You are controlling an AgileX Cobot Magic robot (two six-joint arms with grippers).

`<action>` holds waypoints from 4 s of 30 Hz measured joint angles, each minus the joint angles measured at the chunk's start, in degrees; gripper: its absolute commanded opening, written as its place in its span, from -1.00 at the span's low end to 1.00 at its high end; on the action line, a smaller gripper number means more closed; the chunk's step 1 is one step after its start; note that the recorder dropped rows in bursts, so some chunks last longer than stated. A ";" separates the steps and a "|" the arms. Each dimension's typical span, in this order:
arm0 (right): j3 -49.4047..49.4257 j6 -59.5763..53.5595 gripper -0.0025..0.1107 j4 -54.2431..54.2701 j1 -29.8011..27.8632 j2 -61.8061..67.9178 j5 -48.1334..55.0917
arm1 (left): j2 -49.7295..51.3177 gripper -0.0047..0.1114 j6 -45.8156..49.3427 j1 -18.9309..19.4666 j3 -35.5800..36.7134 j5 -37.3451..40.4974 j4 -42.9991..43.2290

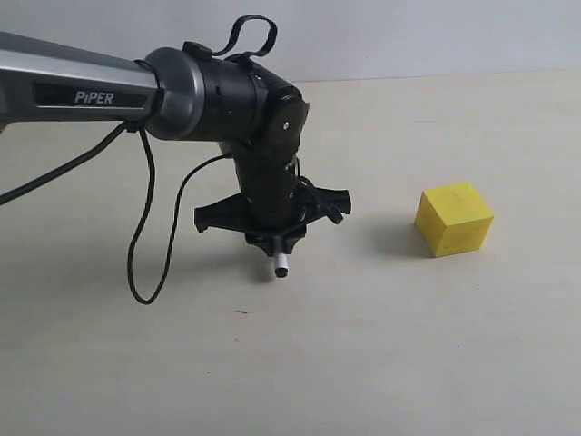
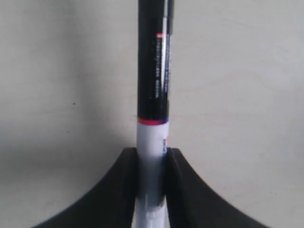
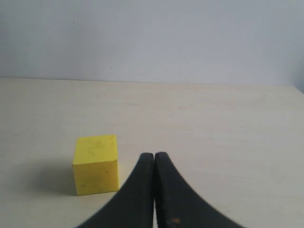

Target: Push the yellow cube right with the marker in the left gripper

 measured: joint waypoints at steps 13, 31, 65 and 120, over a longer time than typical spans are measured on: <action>0.00 0.00 -0.96 0.00 0.00 0.00 0.00 | 1.06 0.11 1.91 0.00 0.00 0.00 0.23; 0.00 0.00 -0.96 0.00 0.00 0.00 0.00 | -23.54 -0.92 49.62 -2.08 14.77 -9.77 -15.96; 0.00 0.00 -0.96 0.00 0.00 0.00 0.00 | -121.15 -0.92 62.34 -2.08 73.44 -42.48 -25.07; 0.00 0.00 -0.96 0.00 0.00 0.00 0.00 | -126.53 -0.92 63.97 35.87 89.91 -34.43 -14.72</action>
